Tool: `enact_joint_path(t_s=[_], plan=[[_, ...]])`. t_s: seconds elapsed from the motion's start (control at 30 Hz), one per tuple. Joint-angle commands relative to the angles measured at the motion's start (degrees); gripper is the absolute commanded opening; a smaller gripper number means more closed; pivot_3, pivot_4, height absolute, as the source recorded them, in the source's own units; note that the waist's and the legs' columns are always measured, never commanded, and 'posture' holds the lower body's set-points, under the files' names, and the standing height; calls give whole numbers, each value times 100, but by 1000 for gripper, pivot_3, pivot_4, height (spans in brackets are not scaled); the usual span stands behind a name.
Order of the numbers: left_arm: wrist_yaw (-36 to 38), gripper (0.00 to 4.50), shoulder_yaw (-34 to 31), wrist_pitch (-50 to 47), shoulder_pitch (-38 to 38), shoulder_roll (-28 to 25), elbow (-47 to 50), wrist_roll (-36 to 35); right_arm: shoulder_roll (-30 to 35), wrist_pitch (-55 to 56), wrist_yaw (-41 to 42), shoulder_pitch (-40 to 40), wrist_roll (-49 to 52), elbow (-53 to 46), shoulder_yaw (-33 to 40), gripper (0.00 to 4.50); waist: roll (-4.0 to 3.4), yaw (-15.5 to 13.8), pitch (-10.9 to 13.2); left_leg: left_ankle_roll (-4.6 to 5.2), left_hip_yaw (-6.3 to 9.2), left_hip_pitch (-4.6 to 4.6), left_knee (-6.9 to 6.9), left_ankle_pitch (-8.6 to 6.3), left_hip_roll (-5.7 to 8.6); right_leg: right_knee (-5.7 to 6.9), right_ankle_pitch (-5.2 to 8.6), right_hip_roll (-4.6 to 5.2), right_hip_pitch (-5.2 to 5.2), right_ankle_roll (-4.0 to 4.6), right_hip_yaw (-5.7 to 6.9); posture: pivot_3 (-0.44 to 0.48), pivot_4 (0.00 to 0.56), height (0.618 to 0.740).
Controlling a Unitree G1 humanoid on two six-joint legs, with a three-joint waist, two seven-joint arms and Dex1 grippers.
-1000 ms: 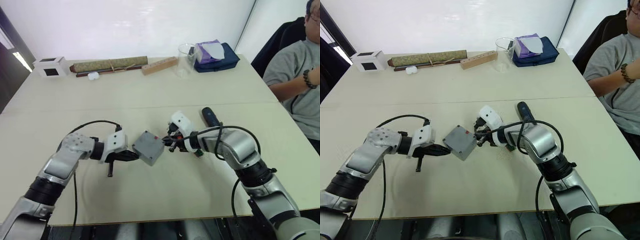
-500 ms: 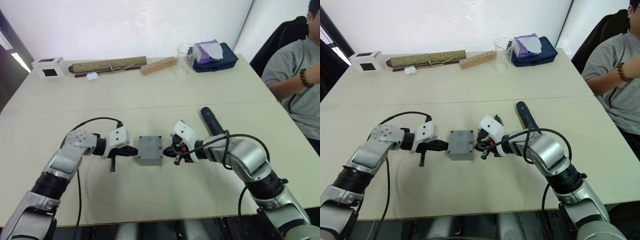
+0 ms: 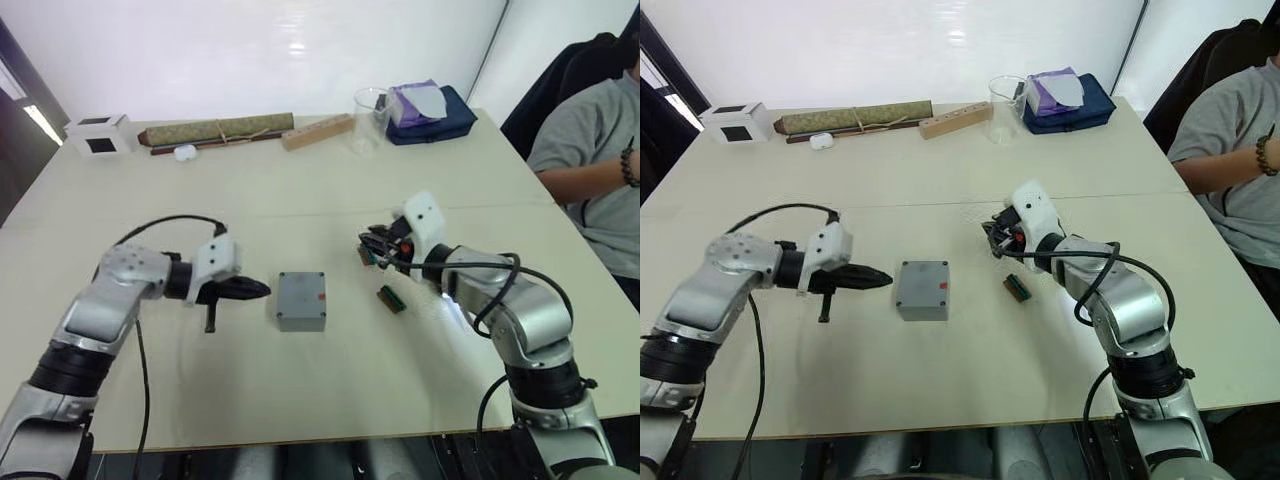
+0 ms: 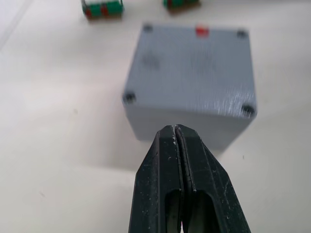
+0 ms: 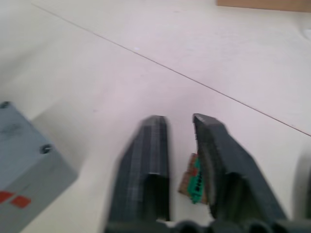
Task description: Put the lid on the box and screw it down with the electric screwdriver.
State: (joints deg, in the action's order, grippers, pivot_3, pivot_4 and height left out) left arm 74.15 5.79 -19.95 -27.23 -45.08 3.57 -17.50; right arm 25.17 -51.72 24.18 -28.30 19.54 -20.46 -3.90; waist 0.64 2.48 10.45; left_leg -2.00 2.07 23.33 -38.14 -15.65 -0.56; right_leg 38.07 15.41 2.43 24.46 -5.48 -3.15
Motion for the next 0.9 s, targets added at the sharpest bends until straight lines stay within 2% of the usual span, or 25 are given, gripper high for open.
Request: enact_joint_path(t_s=[0.03,0.17,0.2,0.5,0.7,0.83,0.9], plan=[[-105,0,-251,-252,-420,77,253,-358,-183,539,-30,-230,-235,709,-56,2766,0,1,0,0,-1,0,0,0,0,0,0,0,0,0,0,0,150,736],[-259,0,-200,-431,-721,212,318,-479,-370,931,33,-427,-395,1549,-134,4304,0,1,0,-1,-2,0,-2,0,2,0,0,1,-1,0,-1,0,150,736],[-290,0,-196,-467,-767,235,329,-502,-424,978,16,-481,-412,1711,-108,4441,0,3,0,-1,-2,0,-2,0,2,0,0,1,-1,0,-1,0,150,736],[-479,0,-136,-665,-830,383,520,-601,-686,1473,70,-897,-626,2844,-110,4441,0,8,0,-1,-2,-1,-1,1,1,2,0,-1,0,0,-3,0,150,736],[-527,0,-127,-701,-815,389,571,-620,-753,1622,145,-1007,-732,3090,-124,4441,0,8,0,-2,-2,-1,-1,1,1,3,-1,0,0,0,-3,0,150,736],[-585,0,-109,-709,-781,390,628,-615,-745,1536,181,-1001,-739,3079,-90,3406,0,8,0,-3,-2,-1,-1,1,1,3,-1,0,0,0,-3,0,150,736],[-606,0,-105,-711,-774,384,638,-615,-726,1513,234,-978,-753,3072,-108,2654,0,8,0,-3,-2,-1,-1,2,1,3,-1,0,0,0,-3,0,150,736]])
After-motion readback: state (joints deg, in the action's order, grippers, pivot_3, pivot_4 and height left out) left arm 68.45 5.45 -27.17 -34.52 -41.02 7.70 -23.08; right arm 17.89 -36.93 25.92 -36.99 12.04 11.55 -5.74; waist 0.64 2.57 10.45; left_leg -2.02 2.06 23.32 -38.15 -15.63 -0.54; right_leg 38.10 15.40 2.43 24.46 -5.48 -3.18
